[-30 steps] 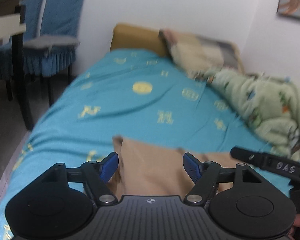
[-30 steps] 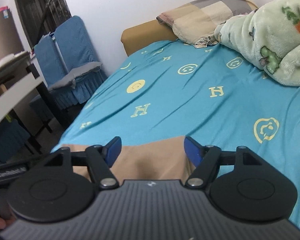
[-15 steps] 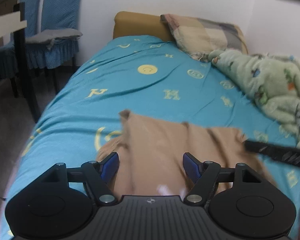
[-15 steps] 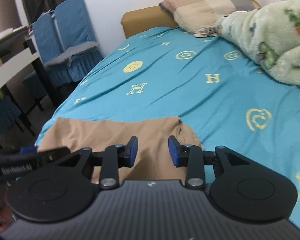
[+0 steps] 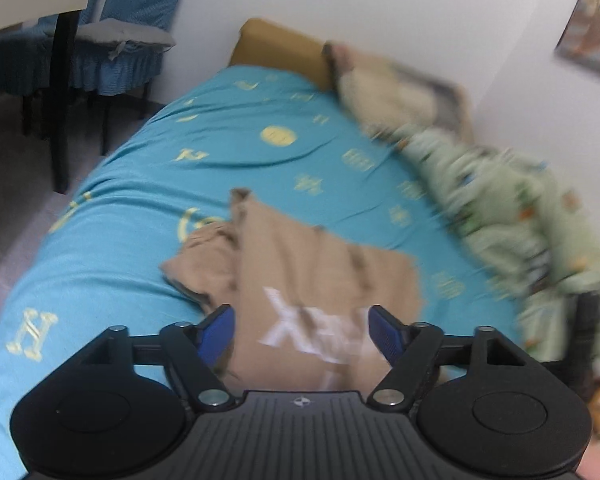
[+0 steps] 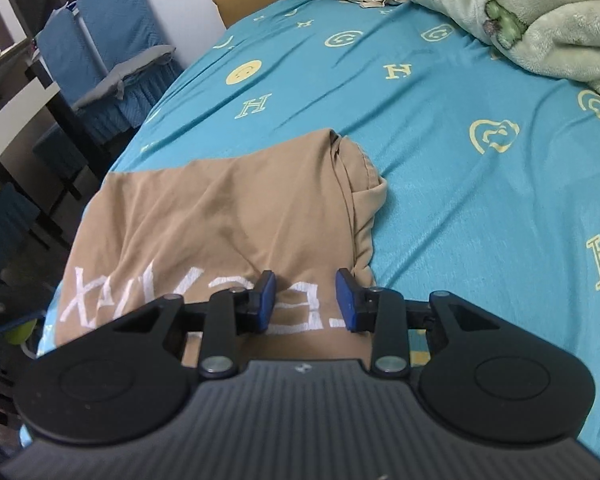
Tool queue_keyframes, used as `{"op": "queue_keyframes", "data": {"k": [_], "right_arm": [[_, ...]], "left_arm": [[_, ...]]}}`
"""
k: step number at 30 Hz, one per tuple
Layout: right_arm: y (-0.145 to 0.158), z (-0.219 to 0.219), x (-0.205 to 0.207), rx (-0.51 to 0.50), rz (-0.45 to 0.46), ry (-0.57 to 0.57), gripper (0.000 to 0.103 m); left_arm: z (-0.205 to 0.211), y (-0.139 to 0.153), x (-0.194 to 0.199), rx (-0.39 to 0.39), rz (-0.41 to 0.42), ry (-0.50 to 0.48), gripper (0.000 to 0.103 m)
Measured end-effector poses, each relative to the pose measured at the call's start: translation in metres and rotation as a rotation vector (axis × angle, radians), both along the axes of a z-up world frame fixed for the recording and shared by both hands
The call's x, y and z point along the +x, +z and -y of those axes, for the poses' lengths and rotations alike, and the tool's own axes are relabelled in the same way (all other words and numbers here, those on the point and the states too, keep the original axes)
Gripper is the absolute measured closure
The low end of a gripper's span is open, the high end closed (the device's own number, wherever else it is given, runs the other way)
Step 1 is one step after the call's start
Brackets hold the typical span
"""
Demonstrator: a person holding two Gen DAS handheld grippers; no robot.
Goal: Fold clothes
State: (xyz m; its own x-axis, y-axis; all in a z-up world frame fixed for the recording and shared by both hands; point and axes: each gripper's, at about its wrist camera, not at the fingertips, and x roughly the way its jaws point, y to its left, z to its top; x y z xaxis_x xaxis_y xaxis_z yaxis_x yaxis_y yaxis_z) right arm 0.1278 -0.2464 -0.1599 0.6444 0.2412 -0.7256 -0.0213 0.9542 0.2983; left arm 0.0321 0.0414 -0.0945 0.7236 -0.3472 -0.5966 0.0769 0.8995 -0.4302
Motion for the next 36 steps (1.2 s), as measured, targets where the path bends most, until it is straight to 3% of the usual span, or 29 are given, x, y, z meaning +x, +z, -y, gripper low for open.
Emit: {"op": "queue_keyframes", "data": {"k": [2,5,8,11,16,18,20,21,23,26,28,29,32,36], "right_arm": [[0.0,-0.002,-0.001,-0.016,0.005,0.006,0.067],[-0.001,-0.002,0.001,-0.014,-0.002,0.004,0.067],[-0.002,0.0,0.003,0.003,-0.01,-0.007,0.067],[-0.002,0.001,0.004,0.01,-0.015,-0.011,0.067],[-0.002,0.0,0.005,0.017,-0.023,-0.024,0.067],[-0.002,0.0,0.004,0.018,-0.023,-0.024,0.067],[-0.001,0.002,0.004,0.03,-0.026,-0.033,0.067],[0.0,0.004,0.004,0.041,-0.03,-0.045,0.067],[0.005,0.01,0.0,0.106,-0.031,-0.074,0.065],[0.013,0.022,-0.01,0.312,-0.054,-0.106,0.056],[0.018,0.025,-0.019,0.446,-0.059,-0.11,0.022],[0.02,0.024,-0.025,0.509,-0.065,-0.107,0.017],[0.015,0.017,-0.035,0.678,-0.145,-0.089,0.015],[-0.02,0.01,-0.038,0.854,-0.301,-0.155,0.015]], "left_arm": [[-0.003,0.001,-0.011,-0.089,-0.021,-0.016,0.021],[-0.008,-0.02,-0.007,-0.189,-0.165,0.005,0.021],[-0.019,-0.046,0.004,-0.278,-0.318,0.1,0.021],[-0.033,-0.068,0.014,-0.399,-0.401,0.181,0.021],[-0.035,-0.084,0.031,-0.509,-0.389,0.25,0.021],[-0.031,-0.086,0.037,-0.503,-0.373,0.267,0.023],[-0.026,-0.087,0.041,-0.476,-0.361,0.284,0.04],[-0.025,-0.087,0.041,-0.457,-0.359,0.288,0.043],[-0.026,-0.088,0.039,-0.459,-0.354,0.297,0.055],[-0.031,-0.091,0.036,-0.499,-0.35,0.309,0.069],[-0.033,-0.091,0.035,-0.525,-0.345,0.313,0.075],[-0.034,-0.091,0.034,-0.539,-0.341,0.315,0.077],[-0.04,-0.091,0.032,-0.588,-0.336,0.327,0.079],[-0.05,-0.095,0.03,-0.666,-0.334,0.353,0.08]]}}
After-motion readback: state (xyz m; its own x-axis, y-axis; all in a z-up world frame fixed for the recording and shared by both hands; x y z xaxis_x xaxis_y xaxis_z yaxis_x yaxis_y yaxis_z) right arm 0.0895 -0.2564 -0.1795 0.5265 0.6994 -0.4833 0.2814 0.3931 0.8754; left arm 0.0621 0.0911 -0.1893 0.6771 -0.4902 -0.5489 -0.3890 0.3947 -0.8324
